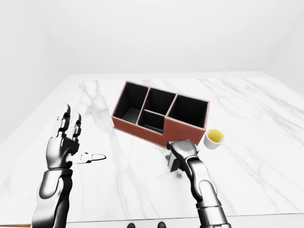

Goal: Pick up the book and place it in the right compartment of the caddy.

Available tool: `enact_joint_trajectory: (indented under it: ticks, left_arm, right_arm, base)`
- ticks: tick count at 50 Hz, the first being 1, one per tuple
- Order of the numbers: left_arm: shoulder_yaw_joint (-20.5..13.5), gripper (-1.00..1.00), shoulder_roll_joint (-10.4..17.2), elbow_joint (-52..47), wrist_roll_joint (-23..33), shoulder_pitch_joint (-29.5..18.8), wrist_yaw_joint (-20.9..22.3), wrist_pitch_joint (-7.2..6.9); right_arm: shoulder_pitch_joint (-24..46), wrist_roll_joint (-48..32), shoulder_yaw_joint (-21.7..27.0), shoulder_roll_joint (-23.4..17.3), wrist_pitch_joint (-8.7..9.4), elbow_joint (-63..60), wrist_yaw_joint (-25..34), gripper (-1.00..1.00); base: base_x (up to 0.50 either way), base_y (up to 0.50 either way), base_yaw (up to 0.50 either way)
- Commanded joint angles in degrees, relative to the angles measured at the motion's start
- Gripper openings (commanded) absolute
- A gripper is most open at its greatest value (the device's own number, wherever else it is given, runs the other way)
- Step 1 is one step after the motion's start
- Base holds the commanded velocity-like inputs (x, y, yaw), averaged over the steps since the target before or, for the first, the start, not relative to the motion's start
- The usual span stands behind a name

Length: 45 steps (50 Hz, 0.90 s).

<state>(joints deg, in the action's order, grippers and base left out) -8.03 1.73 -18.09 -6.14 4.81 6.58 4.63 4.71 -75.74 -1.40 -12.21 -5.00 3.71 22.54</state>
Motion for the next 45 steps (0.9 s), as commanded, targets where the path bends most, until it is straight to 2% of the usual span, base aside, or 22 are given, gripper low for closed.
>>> enact_joint_trajectory:
  ticks: [1, 2, 3, 5, 9, 14, 27, 45]
  left_arm:
    - [0.15, 1.00, -0.03, -0.49, 0.06, 0.14, -0.08, -0.43]
    - [0.14, 1.00, -0.04, -0.52, 0.06, 0.15, -0.08, -0.47]
    - [0.11, 1.00, -0.04, -0.48, 0.04, 0.14, -0.08, -0.47]
    - [0.05, 1.00, -0.04, -0.54, 0.01, 0.15, -0.11, -0.54]
    - [0.01, 1.00, -0.07, -0.57, -0.11, 0.29, -0.02, -0.43]
    - [-0.13, 1.00, -0.02, 0.73, -0.20, -0.03, 0.06, 0.37]
    - [-0.10, 1.00, -0.02, 0.28, -0.44, 0.29, 0.12, 0.25]
    - [-0.18, 1.00, -0.14, -0.65, -0.59, 0.82, 0.36, -0.05]
  right_arm:
    - [-0.62, -3.52, 0.47, -0.59, 0.00, 6.11, -2.19, -0.11]
    - [-0.73, -3.58, 0.42, -0.64, 0.00, 6.20, -2.09, -0.18]
    - [-0.78, -3.55, 0.44, -0.63, 0.00, 6.29, -2.10, -0.54]
    - [-1.06, -3.57, 0.42, -0.69, 0.00, 6.34, -1.75, -1.00]
    - [-1.61, -4.12, 0.35, -0.82, 0.00, 6.96, -1.82, -1.00]
    - [-1.87, -4.12, 0.06, -0.73, 0.00, 7.27, -2.45, -1.00]
    - [-3.32, -1.36, 0.14, 0.37, 0.00, -1.68, -0.30, -1.00]
    - [-8.36, 6.65, 2.51, 4.28, 0.00, -29.09, 11.73, -1.00]
  base:
    - [0.00, 0.00, 0.00]
    - [0.00, 0.00, 0.00]
    - [0.00, 0.00, 0.00]
    - [0.00, 0.00, 0.00]
    - [0.00, 0.00, 0.00]
    - [0.00, 0.00, 0.00]
    - [0.00, 0.00, 0.00]
    - [0.00, 0.00, 0.00]
